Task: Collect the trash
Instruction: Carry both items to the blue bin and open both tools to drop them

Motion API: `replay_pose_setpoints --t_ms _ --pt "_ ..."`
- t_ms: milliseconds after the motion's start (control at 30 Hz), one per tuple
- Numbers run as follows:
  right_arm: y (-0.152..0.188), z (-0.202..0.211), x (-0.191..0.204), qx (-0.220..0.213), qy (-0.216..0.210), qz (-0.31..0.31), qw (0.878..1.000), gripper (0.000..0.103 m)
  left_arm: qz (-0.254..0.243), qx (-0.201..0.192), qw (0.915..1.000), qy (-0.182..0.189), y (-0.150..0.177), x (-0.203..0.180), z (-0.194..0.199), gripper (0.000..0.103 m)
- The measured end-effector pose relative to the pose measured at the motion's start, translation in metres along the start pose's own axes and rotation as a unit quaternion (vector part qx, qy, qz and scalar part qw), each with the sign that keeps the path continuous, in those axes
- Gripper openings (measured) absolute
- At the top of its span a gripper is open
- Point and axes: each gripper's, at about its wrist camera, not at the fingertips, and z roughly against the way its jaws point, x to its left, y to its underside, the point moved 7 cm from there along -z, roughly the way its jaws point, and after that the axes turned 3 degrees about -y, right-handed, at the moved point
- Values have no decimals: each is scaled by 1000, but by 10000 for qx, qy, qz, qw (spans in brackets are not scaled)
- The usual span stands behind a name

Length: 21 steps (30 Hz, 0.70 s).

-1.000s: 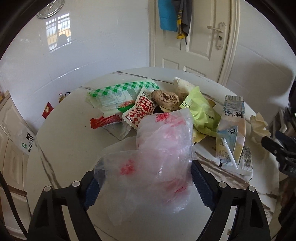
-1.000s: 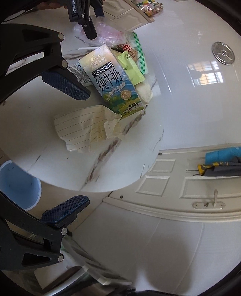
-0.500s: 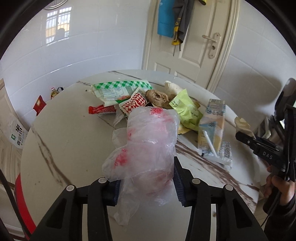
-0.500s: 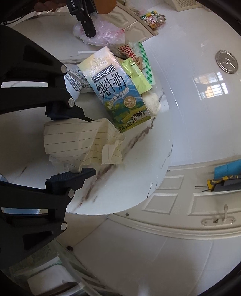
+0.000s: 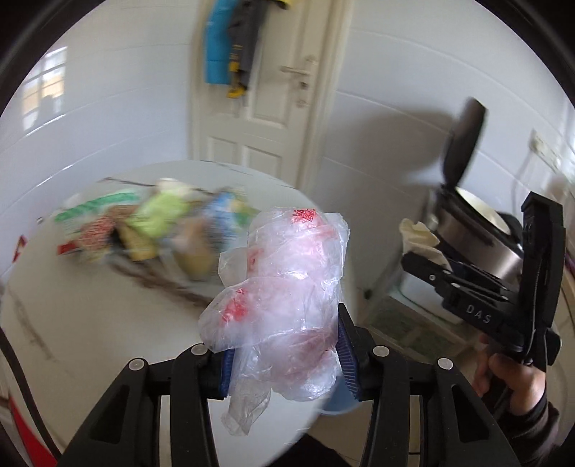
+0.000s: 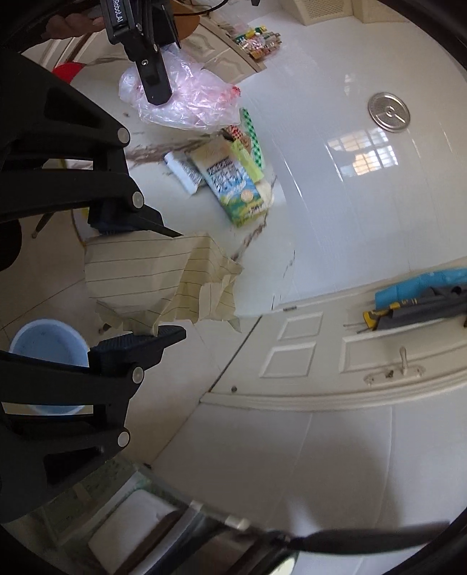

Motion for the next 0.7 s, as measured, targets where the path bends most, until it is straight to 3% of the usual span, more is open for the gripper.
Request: replay_pose_setpoints --t_ms 233,333,400,567,700 --pt "53 43 -99 109 992 -812 9917 41 -693 685 9930 669 22 -106 -60 43" --pt "75 44 -135 290 1198 -1208 9850 41 -943 931 9894 590 33 -133 -89 44" --pt "88 41 -150 397 1242 -1365 9820 41 -1046 1131 9864 579 40 -145 -111 51" --pt "104 28 -177 584 1280 -1547 9779 42 -1138 1413 9824 443 50 -157 -157 64" --pt "113 12 -185 748 1248 -1573 9768 42 -1021 1446 9839 236 53 -155 -170 71"
